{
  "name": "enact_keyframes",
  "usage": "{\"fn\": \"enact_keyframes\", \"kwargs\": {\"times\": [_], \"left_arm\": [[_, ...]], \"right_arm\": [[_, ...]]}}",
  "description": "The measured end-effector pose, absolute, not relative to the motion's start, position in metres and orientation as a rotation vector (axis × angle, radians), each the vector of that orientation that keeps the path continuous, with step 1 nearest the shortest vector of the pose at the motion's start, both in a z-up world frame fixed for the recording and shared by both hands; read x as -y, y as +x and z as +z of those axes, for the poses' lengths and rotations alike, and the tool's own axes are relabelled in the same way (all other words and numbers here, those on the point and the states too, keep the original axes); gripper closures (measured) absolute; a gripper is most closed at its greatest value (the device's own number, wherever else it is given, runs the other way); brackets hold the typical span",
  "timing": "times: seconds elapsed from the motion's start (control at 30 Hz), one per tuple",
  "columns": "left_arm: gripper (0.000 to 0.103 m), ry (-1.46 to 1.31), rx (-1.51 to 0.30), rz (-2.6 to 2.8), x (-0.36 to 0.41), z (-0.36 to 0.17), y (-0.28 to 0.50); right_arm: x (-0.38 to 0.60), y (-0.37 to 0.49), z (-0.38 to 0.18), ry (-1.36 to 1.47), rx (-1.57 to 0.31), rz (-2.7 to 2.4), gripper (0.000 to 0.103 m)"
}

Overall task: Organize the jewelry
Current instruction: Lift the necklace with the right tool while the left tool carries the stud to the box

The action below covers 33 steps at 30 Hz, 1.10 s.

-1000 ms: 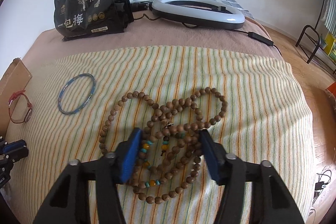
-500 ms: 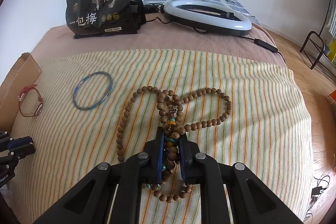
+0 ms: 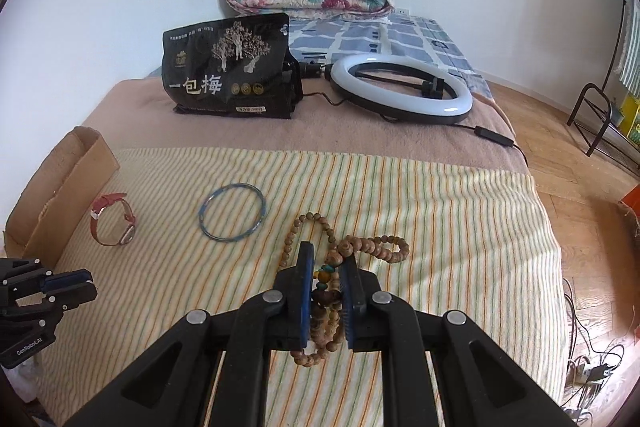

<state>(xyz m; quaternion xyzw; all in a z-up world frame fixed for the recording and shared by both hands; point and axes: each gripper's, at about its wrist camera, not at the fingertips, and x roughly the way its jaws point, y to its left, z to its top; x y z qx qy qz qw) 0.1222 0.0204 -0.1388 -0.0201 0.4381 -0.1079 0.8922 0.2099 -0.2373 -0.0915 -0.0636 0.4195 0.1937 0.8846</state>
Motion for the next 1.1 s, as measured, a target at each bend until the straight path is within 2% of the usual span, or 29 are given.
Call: {"fn": "enact_keyframes", "kwargs": {"times": [0.47,1.1], "left_arm": [[0.094,-0.067,-0.812,-0.217,-0.034,-0.091,0.096],[0.094,-0.112,-0.681,-0.131,-0.097,-0.019,0.065]], "right_arm": [[0.219,0.166,-0.010,-0.115,-0.727,0.443,0.093],[0.171,0.113,0.096,-0.204,-0.580,0.516,0.093]]}}
